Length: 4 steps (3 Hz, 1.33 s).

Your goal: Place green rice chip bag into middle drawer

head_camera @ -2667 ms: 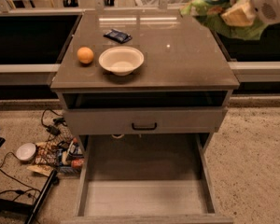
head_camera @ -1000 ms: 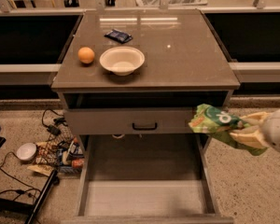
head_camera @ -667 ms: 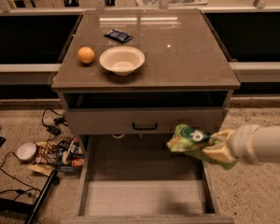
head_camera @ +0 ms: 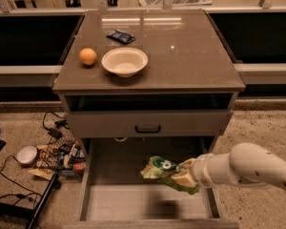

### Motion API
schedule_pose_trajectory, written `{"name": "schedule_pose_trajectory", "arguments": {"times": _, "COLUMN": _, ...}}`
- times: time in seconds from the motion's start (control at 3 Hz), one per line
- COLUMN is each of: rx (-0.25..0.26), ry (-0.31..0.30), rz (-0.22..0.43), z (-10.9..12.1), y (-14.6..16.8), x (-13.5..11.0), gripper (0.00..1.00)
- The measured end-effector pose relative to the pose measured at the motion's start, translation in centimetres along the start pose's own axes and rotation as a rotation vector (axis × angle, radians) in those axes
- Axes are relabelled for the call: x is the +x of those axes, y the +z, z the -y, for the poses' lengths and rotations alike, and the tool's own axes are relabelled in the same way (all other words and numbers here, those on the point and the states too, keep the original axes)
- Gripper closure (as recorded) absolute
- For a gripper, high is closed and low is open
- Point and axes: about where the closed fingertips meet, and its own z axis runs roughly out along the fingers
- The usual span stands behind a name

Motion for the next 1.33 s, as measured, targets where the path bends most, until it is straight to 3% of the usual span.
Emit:
{"name": "schedule_pose_trajectory", "arguments": {"times": 0.67, "rx": -0.034, "ry": 0.085, "rz": 0.031, "z": -0.9, "y": 8.4, "x": 0.1, "gripper": 1.0}}
{"name": "schedule_pose_trajectory", "arguments": {"times": 1.0, "rx": -0.031, "ry": 0.09, "rz": 0.032, "z": -0.9, "y": 9.0, "x": 0.0, "gripper": 0.86}}
{"name": "schedule_pose_trajectory", "arguments": {"times": 1.33, "rx": -0.034, "ry": 0.089, "rz": 0.032, "z": -1.0, "y": 9.1, "x": 0.0, "gripper": 0.63}}
